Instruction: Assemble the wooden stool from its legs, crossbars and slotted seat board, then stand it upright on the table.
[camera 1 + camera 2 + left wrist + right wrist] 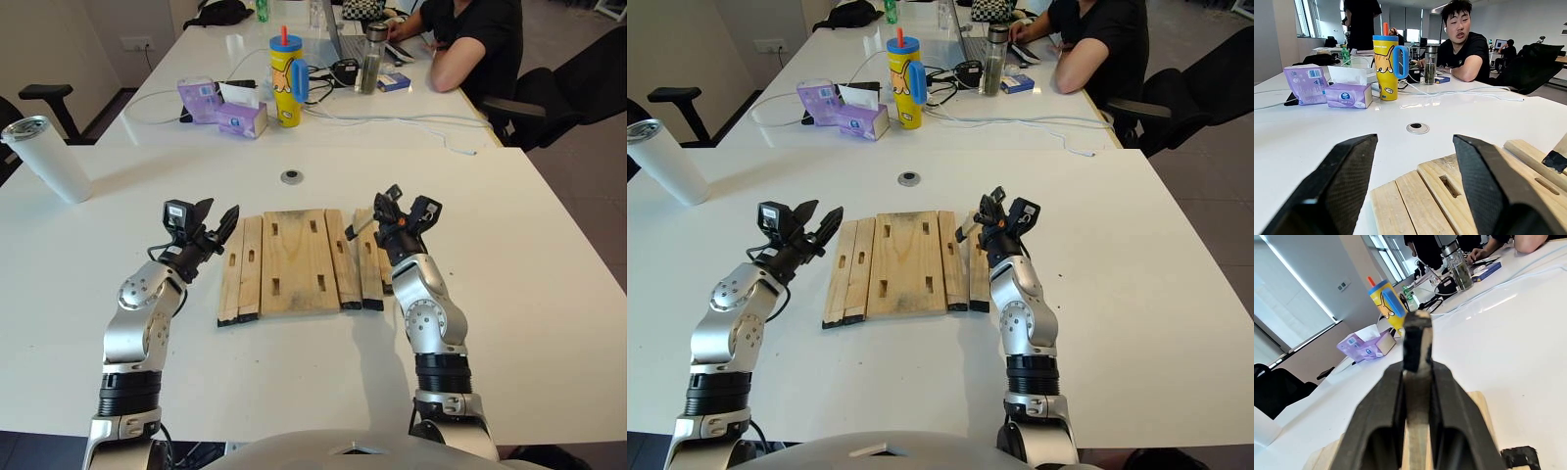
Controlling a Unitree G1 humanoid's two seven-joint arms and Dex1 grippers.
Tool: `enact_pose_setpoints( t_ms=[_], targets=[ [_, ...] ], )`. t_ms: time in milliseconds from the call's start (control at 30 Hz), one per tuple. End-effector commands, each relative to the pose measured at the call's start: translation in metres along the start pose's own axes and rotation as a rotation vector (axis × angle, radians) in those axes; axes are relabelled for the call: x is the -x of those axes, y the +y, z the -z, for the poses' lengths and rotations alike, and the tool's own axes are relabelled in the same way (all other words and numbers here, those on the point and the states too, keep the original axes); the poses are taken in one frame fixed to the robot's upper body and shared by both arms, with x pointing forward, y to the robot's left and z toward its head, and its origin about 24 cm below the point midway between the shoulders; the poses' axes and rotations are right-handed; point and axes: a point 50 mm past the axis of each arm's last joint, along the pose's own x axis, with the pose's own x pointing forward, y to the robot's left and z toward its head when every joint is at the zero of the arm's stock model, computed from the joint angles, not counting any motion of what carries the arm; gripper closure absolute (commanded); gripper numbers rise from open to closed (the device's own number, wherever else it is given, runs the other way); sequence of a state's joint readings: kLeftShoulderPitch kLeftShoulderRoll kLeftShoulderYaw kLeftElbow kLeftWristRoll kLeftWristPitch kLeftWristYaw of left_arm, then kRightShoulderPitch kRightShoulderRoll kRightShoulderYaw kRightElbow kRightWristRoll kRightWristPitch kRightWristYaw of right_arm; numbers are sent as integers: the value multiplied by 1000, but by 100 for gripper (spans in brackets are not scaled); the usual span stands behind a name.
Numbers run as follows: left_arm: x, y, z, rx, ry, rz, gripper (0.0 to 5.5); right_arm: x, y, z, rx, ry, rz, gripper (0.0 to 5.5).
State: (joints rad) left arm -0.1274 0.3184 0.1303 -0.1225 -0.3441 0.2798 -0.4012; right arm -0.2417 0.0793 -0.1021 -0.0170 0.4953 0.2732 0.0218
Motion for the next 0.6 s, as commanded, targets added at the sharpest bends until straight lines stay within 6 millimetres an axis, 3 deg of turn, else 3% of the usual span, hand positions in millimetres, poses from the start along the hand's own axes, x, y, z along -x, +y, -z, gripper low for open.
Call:
enact_pose_setpoints(
  t_ms=[33, 600],
  targets=[
    [-1, -1, 0, -8, 4, 5, 263, 0, 3, 7, -37, 15, 8, 508],
    [-1, -3, 0, -7, 7, 11, 263, 1, 9, 21, -78, 78, -17, 508]
  ],
)
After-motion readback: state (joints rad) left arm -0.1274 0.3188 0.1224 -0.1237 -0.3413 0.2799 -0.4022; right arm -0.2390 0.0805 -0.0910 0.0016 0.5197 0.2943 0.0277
